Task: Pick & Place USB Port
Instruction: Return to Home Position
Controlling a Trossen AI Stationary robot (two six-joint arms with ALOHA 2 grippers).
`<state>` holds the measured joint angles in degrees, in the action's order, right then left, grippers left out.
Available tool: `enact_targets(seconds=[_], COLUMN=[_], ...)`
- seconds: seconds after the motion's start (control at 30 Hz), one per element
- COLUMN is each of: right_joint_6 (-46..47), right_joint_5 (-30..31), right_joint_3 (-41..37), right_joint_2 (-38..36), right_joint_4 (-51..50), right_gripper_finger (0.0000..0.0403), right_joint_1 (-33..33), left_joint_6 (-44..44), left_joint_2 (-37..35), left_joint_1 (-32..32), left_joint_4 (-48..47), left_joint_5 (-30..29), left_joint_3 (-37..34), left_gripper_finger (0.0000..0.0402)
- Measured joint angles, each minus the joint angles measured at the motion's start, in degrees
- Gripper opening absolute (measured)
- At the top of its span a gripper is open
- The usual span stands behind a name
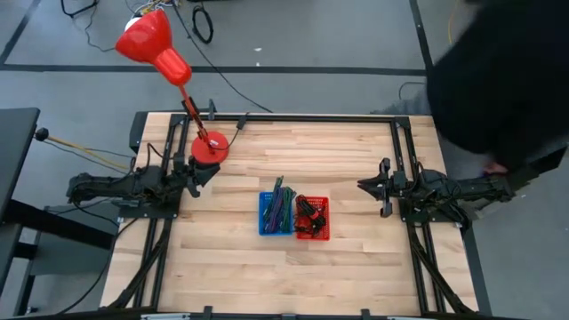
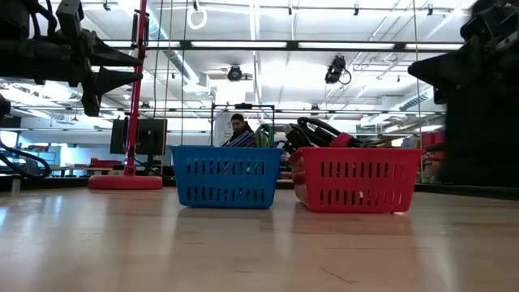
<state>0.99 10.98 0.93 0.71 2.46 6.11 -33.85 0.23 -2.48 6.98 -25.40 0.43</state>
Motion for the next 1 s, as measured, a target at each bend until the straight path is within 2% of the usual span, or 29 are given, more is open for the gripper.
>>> enact_targets(seconds=[0.1, 0.23, 0.27, 0.5, 0.63, 0.83, 1.0], right_joint_6=[0.0, 0.0, 0.0, 0.0, 0.0, 0.0, 0.0], right_joint_5=[0.0, 0.0, 0.0, 0.1, 0.1, 0.1, 0.1], right_joint_3=[0.0, 0.0, 0.0, 0.0, 0.0, 0.0, 0.0], right_joint_2=[0.0, 0.0, 0.0, 0.0, 0.0, 0.0, 0.0], right_joint_4=[0.0, 0.0, 0.1, 0.1, 0.1, 0.0, 0.0], right_gripper_finger=[0.0052, 0.0052, 0.0052, 0.0052, 0.0052, 0.0052, 0.0052], right_joint_1=[0.0, 0.0, 0.0, 0.0, 0.0, 0.0, 0.0], left_joint_6=[4.3, 26.6, 29.5, 26.9, 24.4, 12.1, 9.0], left_joint_2=[0.0, 0.5, 0.5, 0.5, 0.5, 0.5, 0.5], left_joint_1=[0.0, 0.0, 0.0, -1.5, -2.4, -2.4, -2.4], left_joint_4=[-1.8, -2.9, -3.0, -5.6, -5.6, -3.3, -2.9], left_joint_5=[0.3, 6.2, 8.6, 21.3, 21.4, 21.2, 21.2], left_joint_3=[0.0, 0.0, 0.0, 0.1, 0.1, 0.0, 0.0], left_gripper_finger=[0.0122, 0.0122, 0.0122, 0.0122, 0.0122, 0.0122, 0.0122])
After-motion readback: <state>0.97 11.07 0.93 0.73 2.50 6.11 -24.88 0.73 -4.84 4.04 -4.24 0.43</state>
